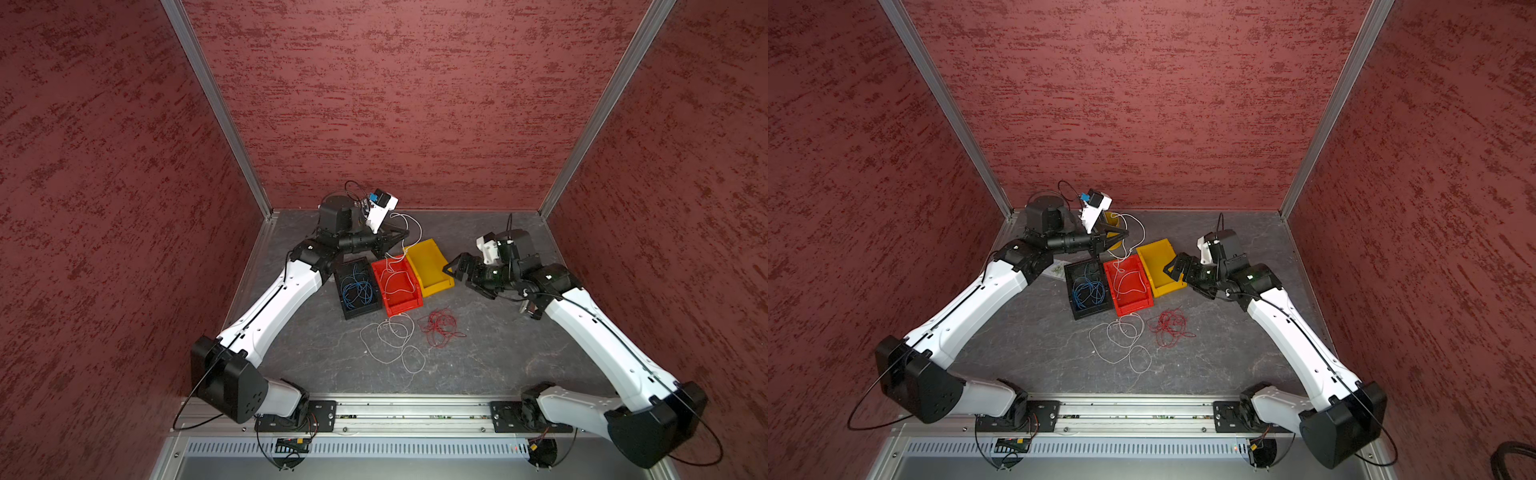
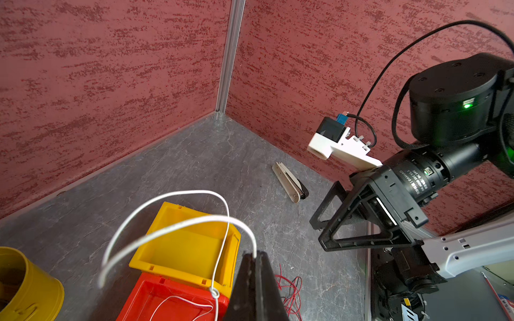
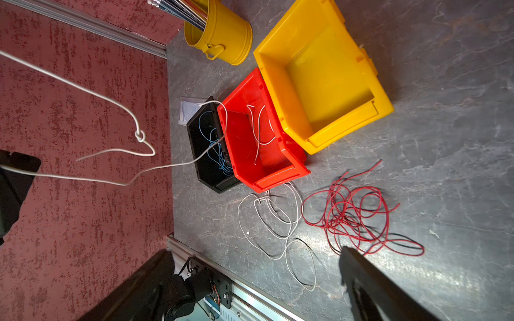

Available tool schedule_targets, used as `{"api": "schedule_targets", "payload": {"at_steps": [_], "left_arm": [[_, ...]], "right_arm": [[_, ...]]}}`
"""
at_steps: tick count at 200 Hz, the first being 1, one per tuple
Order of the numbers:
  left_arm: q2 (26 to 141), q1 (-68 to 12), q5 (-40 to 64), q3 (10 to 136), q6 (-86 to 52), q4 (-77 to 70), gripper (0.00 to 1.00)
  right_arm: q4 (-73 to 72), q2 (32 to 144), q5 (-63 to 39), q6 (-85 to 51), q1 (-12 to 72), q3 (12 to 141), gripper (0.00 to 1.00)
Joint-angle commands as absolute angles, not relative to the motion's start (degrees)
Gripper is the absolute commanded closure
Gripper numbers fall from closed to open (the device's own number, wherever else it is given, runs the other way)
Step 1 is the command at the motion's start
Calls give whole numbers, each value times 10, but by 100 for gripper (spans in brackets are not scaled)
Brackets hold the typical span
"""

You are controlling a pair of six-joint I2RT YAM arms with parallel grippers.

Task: Untangle and sort cables by color
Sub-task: Place the cable in the bin.

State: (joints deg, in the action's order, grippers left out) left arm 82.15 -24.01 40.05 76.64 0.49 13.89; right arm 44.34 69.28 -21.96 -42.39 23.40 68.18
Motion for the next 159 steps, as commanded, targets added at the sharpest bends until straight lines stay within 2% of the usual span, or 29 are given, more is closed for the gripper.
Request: {"api": "schedule_targets", "payload": {"at_steps": [1, 30, 72, 112, 159], "left_arm": [[844, -222, 437, 736, -18, 82, 100], [868, -199, 468, 672, -71, -11, 100], [905, -180, 491, 620, -103, -64, 100], [912, -170, 460, 605, -113, -42, 100], [950, -185, 422, 650, -118, 28, 100]], "right_arm": [[441, 704, -220, -411, 231, 700, 2], [435, 720, -222, -408, 231, 708, 2], [422, 742, -236, -410, 231, 714, 2], [406, 750, -247, -411, 231, 716, 2], [397, 751, -240, -394, 231, 708, 2]]}}
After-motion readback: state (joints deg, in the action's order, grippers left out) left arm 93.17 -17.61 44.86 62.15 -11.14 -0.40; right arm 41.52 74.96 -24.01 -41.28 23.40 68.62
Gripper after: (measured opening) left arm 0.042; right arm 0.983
